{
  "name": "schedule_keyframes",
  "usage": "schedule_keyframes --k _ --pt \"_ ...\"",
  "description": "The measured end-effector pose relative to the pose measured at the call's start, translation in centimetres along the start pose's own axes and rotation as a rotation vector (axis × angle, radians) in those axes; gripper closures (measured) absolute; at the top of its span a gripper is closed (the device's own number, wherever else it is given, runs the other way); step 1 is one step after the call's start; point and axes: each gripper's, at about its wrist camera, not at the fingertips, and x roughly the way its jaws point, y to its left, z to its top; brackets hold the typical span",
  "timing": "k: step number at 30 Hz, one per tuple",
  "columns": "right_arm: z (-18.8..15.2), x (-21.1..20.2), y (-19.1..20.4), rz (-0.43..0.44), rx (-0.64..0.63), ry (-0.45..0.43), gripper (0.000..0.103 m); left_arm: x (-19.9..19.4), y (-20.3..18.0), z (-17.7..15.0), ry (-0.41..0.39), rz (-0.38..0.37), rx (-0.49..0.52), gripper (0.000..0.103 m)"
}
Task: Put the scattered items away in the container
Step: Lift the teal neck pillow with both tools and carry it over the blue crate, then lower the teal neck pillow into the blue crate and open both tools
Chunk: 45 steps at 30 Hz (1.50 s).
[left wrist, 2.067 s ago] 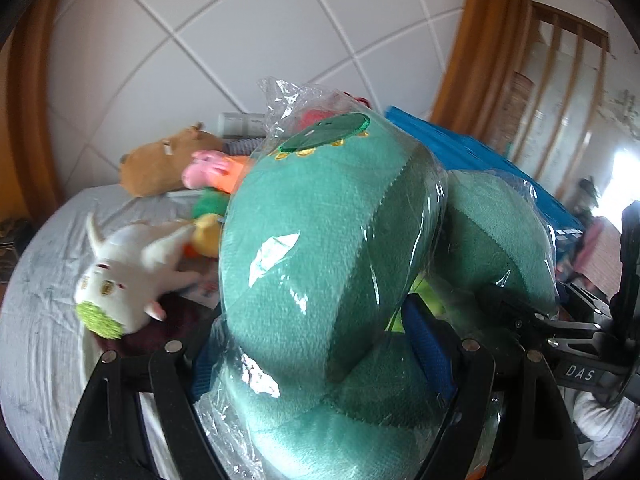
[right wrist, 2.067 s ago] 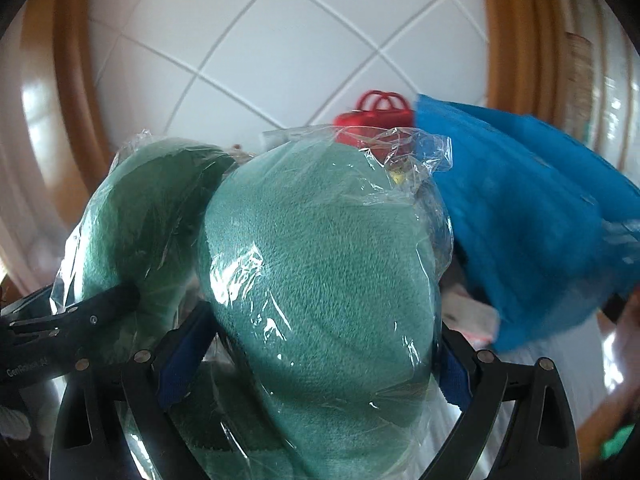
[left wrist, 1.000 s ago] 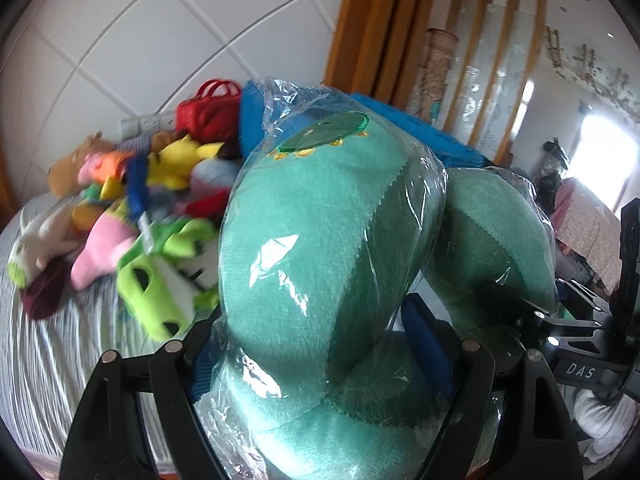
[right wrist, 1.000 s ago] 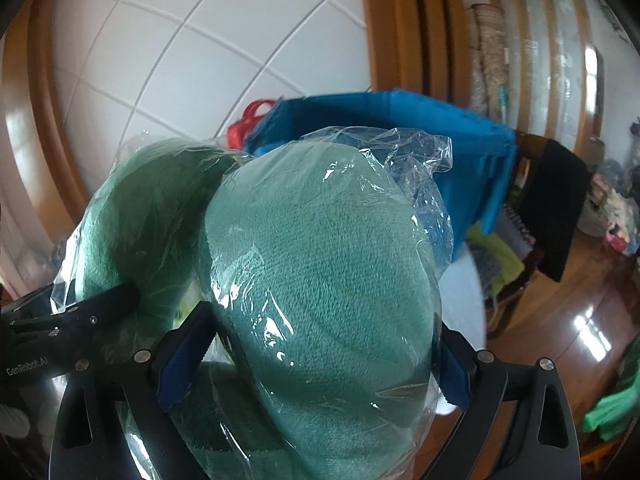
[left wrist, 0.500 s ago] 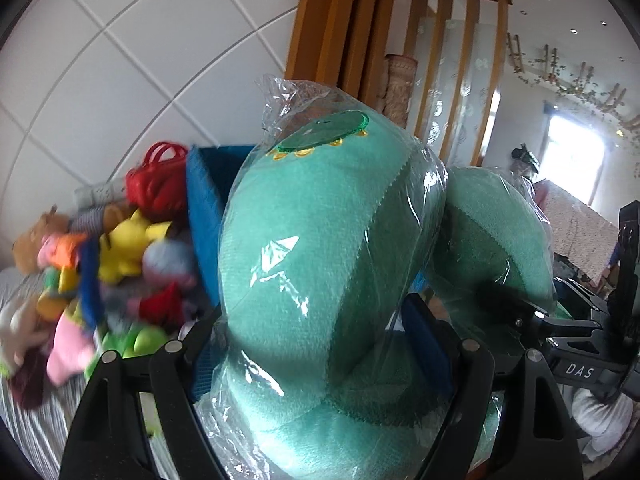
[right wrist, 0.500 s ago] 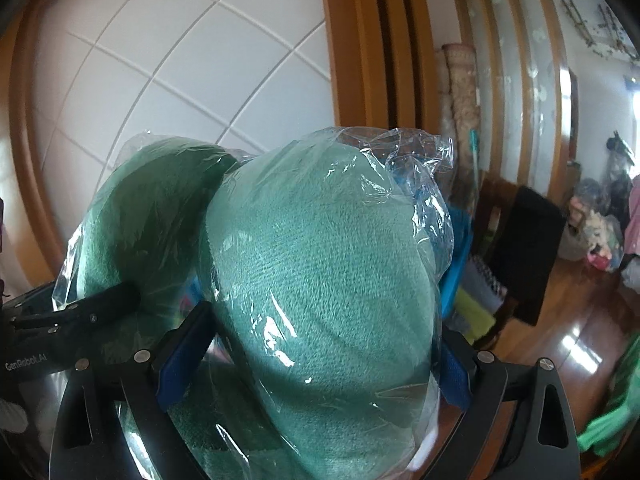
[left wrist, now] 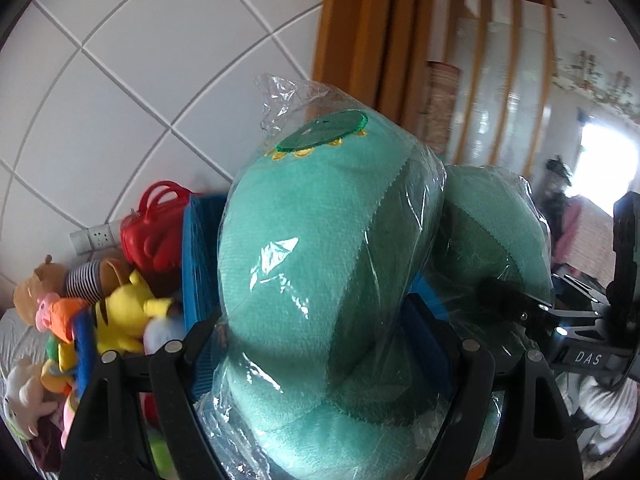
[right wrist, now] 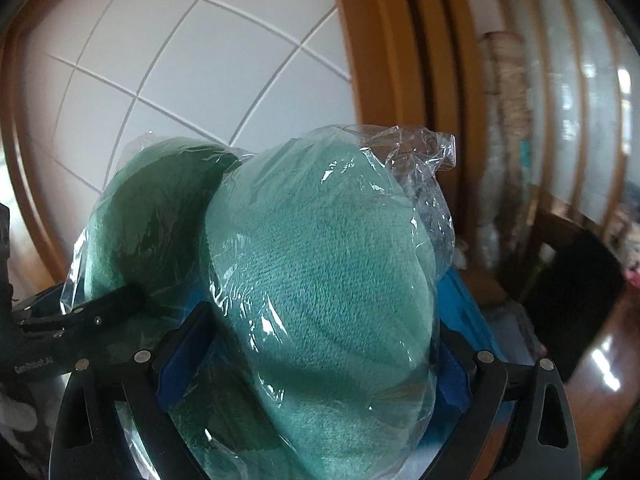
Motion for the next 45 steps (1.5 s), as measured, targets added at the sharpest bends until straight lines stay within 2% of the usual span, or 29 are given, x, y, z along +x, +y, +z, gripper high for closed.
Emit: schedule_keyframes --k 5,7,10,13,18,23,25,28,30,36,39,45 --pt "6.6 9.4 -2.7 0.075 -0.05 0.07 0.006 8.5 1.8 5.1 0.027 0.072 -0.079 0.021" --pt "9.0 14.4 -4.1 0.111 -0.058 0.121 0.006 12.8 3.0 6.8 0.045 0.102 -0.102 0.021" --pt "10.4 21.0 -5.5 0.14 -0.046 0.201 0.006 18.5 4.4 8.0 0.109 0.139 -0.134 0.021" --pt "10.7 28.1 -6.8 0.151 -0.023 0.299 0.006 24.5 6.2 8.2 0.197 0.171 -0.162 0.021" --pt "9.7 37.2 -7.9 0.136 0.006 0.435 0.007 32.6 9.2 7.2 0.337 0.208 -0.206 0.021" --pt "9.0 44.4 -8.8 0.116 -0.023 0.52 0.007 38.7 11.0 6.3 0.424 0.251 -0.233 0.021" --pt "8.3 47.0 -8.7 0.103 -0.063 0.556 0.007 41.1 11.3 5.2 0.489 0.272 -0.216 0.021" --pt "6.3 49.3 -8.3 0.083 -0.13 0.61 0.007 43.3 11.7 3.0 0.547 0.3 -0.206 0.021" --pt "5.2 50.1 -8.1 0.074 -0.155 0.621 0.006 44.4 12.1 2.0 0.59 0.313 -0.228 0.016" --pt "5.0 50.4 -8.0 0.065 -0.152 0.65 0.002 44.3 12.4 1.6 0.627 0.315 -0.263 0.008" --pt "5.2 49.9 -7.6 0.028 -0.179 0.651 0.001 43.9 11.8 1.3 0.669 0.308 -0.268 0.003" --pt "7.4 46.0 -7.4 0.003 -0.182 0.592 0.001 40.9 9.5 2.0 0.644 0.312 -0.235 0.002"
